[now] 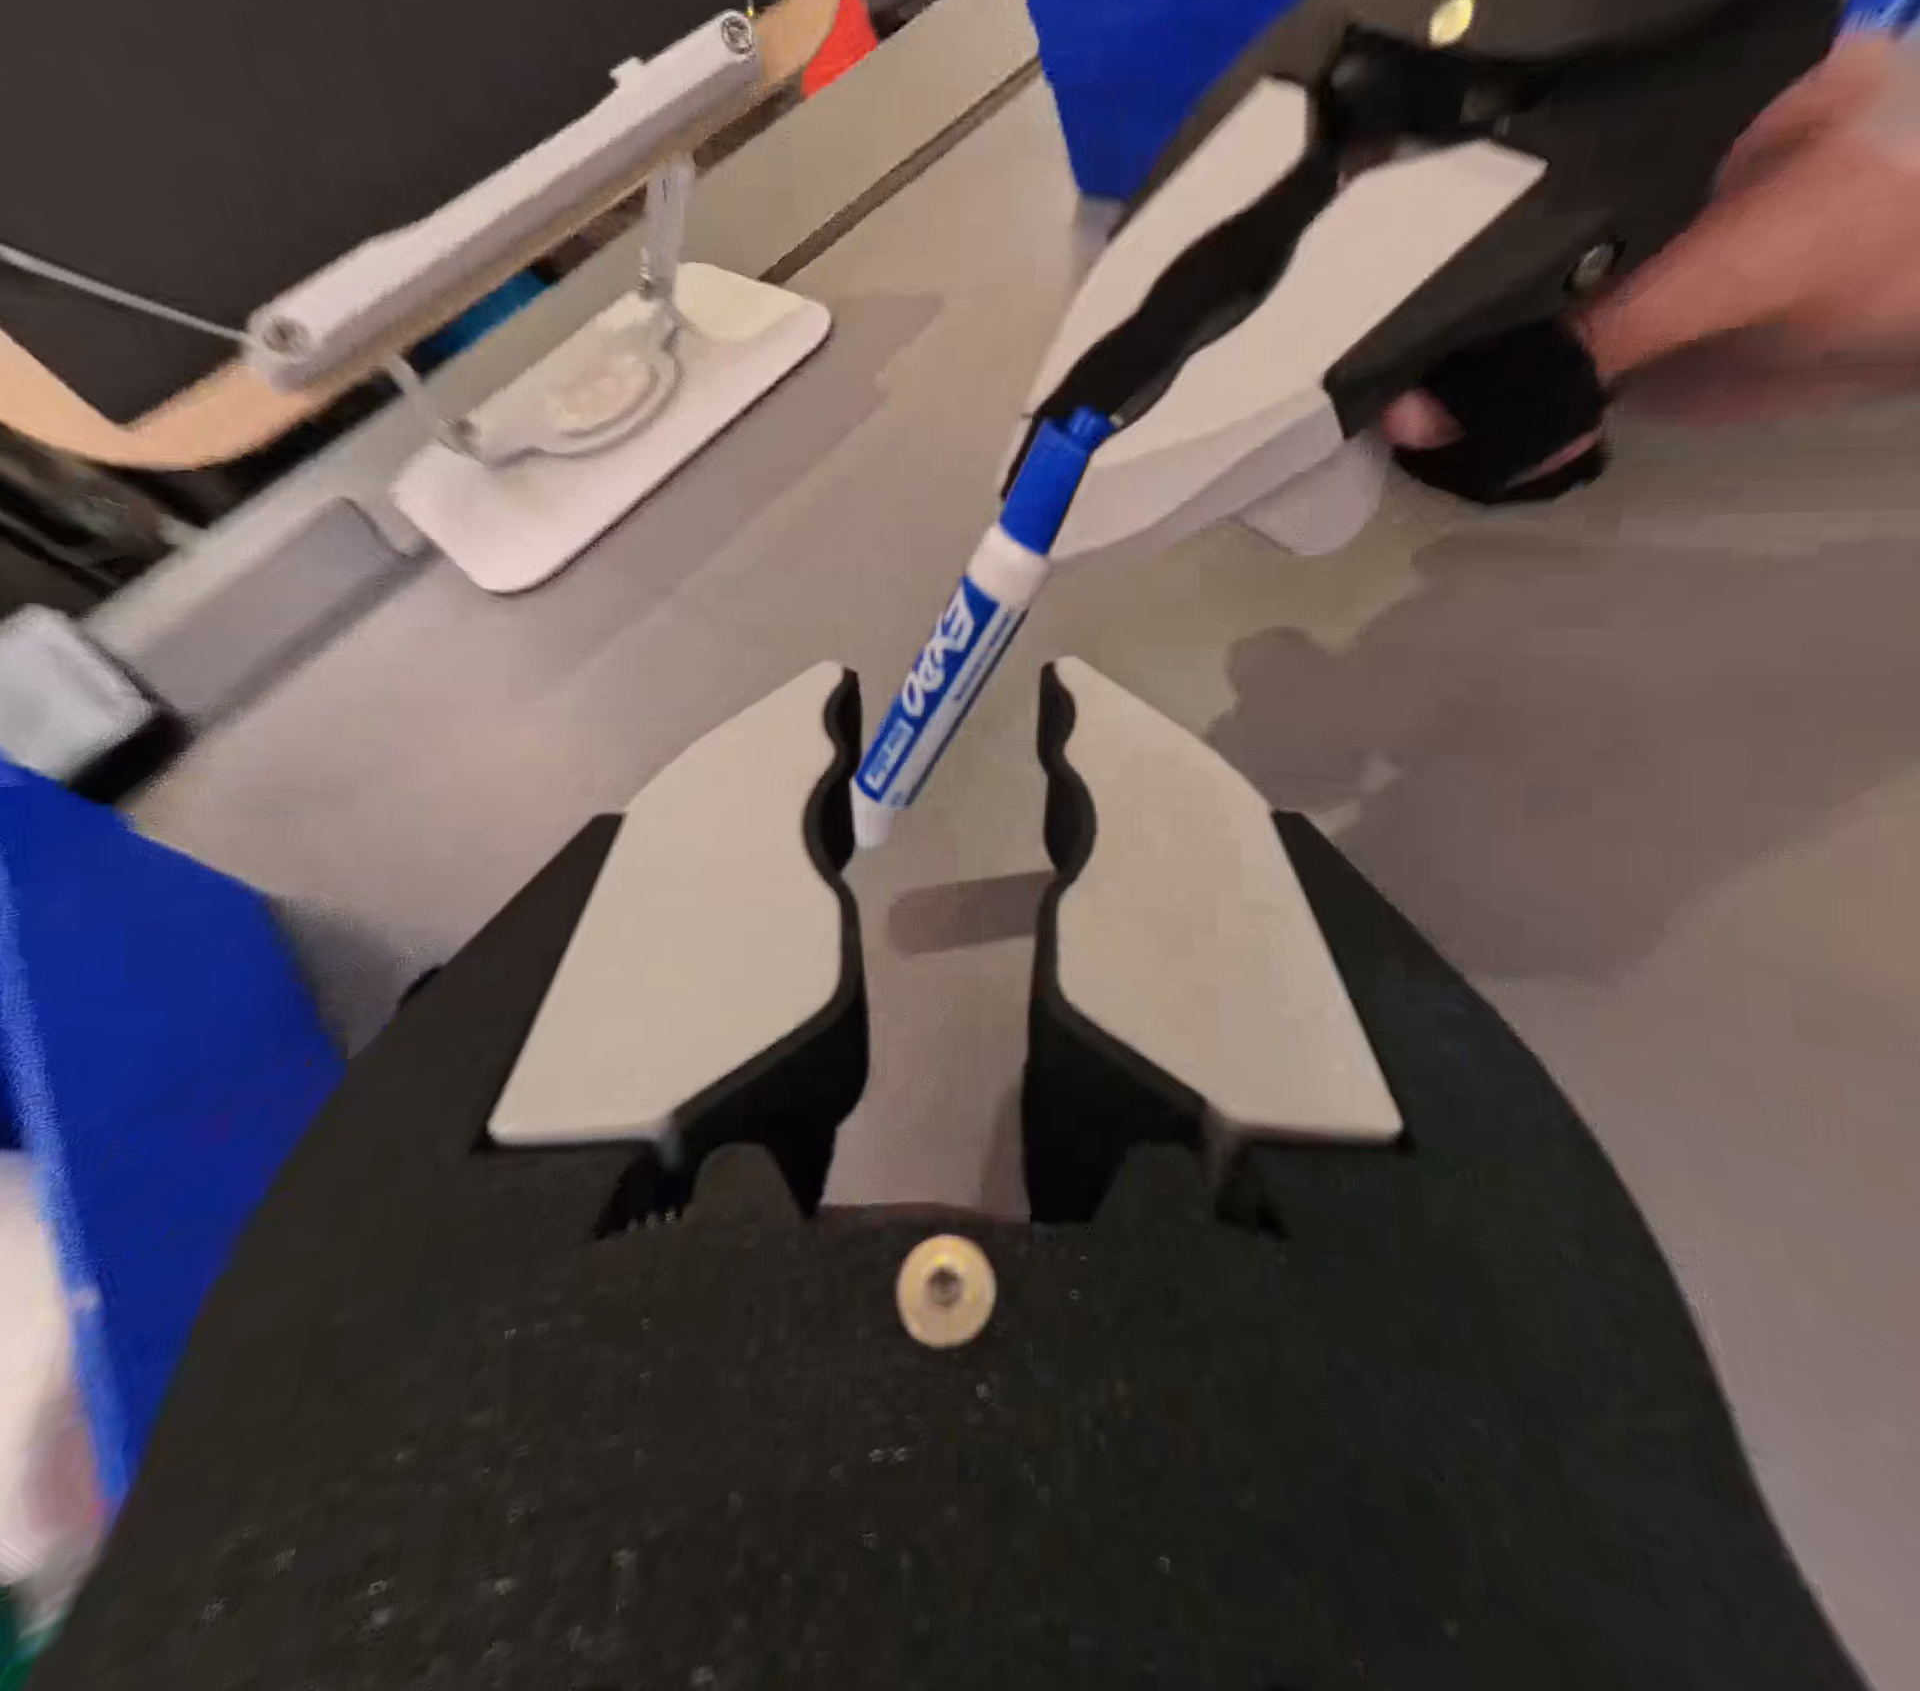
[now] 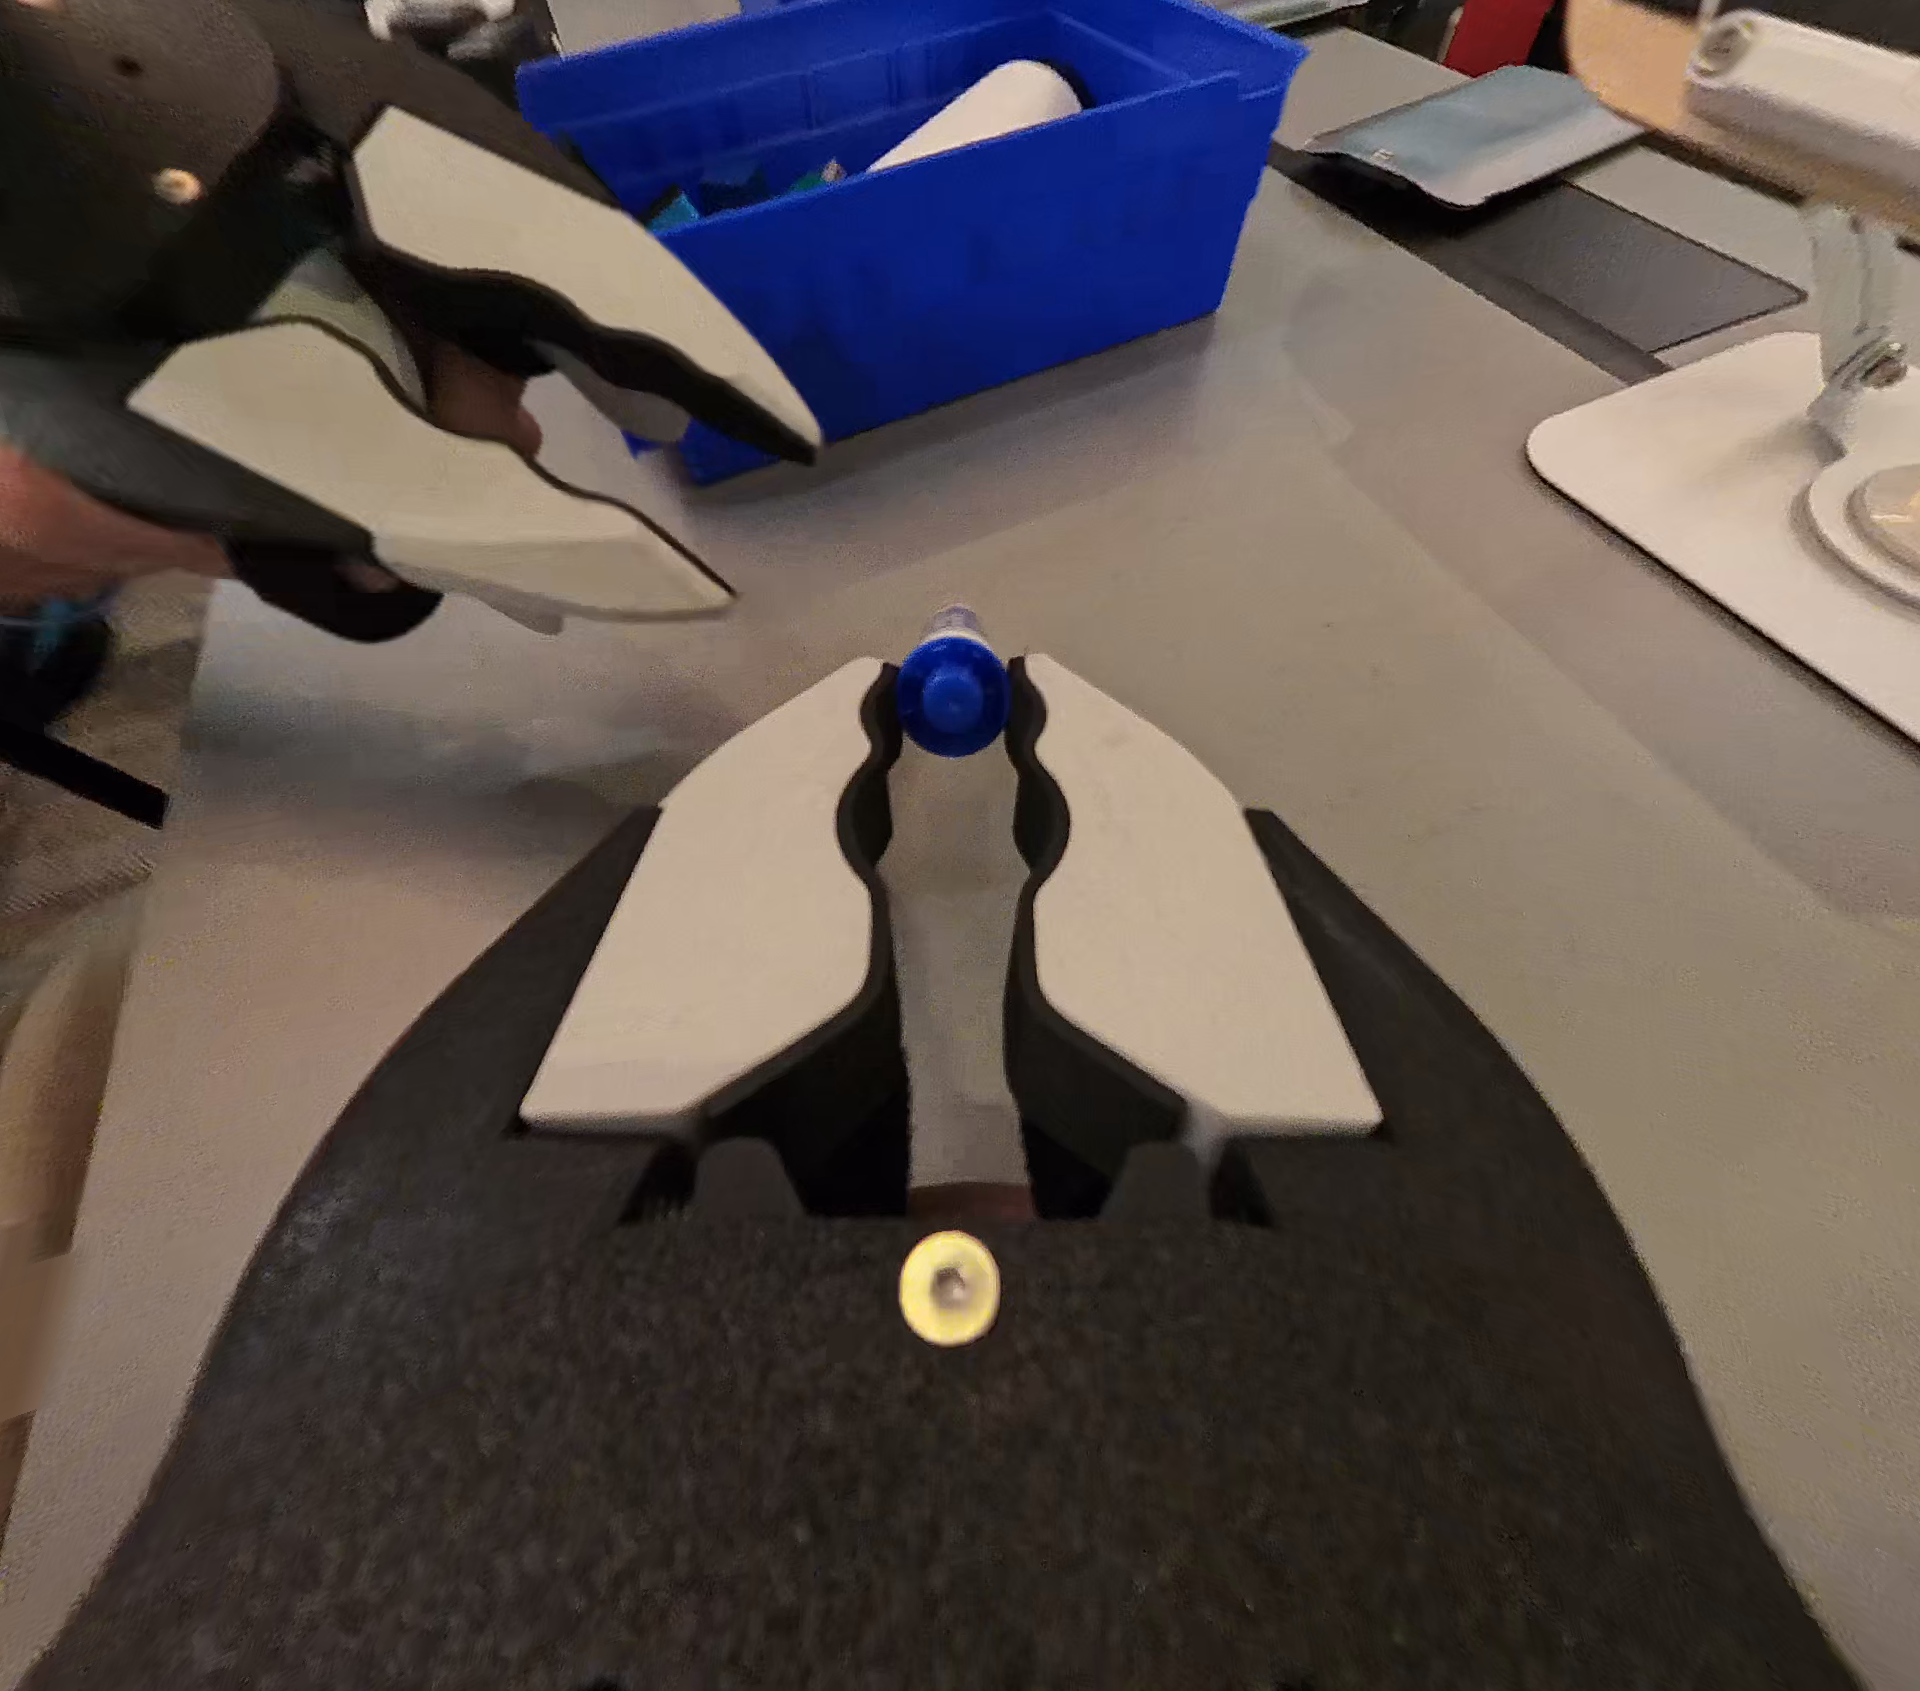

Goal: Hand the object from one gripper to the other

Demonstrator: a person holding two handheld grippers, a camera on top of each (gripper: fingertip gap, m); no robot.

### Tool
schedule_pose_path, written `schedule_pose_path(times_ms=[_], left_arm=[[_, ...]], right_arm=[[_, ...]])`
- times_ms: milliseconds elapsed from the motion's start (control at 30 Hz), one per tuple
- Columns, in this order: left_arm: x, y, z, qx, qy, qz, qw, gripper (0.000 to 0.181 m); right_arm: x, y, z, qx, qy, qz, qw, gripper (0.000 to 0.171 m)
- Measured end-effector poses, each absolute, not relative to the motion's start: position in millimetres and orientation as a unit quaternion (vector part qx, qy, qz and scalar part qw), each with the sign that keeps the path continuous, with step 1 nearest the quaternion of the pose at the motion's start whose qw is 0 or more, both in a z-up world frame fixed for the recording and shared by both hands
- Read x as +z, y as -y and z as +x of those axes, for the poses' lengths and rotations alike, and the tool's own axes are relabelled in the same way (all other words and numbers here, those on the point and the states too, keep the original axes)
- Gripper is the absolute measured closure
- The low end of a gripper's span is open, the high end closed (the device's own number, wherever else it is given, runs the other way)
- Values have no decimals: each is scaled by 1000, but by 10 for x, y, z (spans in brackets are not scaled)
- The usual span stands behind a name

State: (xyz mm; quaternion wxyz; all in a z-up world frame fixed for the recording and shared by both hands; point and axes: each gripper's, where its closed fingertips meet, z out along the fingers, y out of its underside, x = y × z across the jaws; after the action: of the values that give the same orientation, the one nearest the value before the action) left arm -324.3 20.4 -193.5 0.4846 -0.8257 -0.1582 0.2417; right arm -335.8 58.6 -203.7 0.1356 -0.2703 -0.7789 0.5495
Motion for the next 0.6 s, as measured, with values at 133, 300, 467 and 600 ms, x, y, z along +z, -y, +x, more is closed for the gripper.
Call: schedule_pose_path(times_ms=[133,300,467,600], left_arm=[[-1857,-150,-3246,70,221,-784,575,145],[-1528,-139,-3171,-114,249,-663,697,134],[-1420,-208,-3055,-159,237,-628,723,130],[-1402,-252,-2991,-172,228,-628,724,143]], right_arm=[[-1679,-747,-3277,674,690,-265,25,152],[-1309,-911,-3225,787,547,-266,-102,152],[-1299,-736,-3149,803,511,-259,-166,152],[-1349,-580,-3100,800,508,-258,-188,152]])
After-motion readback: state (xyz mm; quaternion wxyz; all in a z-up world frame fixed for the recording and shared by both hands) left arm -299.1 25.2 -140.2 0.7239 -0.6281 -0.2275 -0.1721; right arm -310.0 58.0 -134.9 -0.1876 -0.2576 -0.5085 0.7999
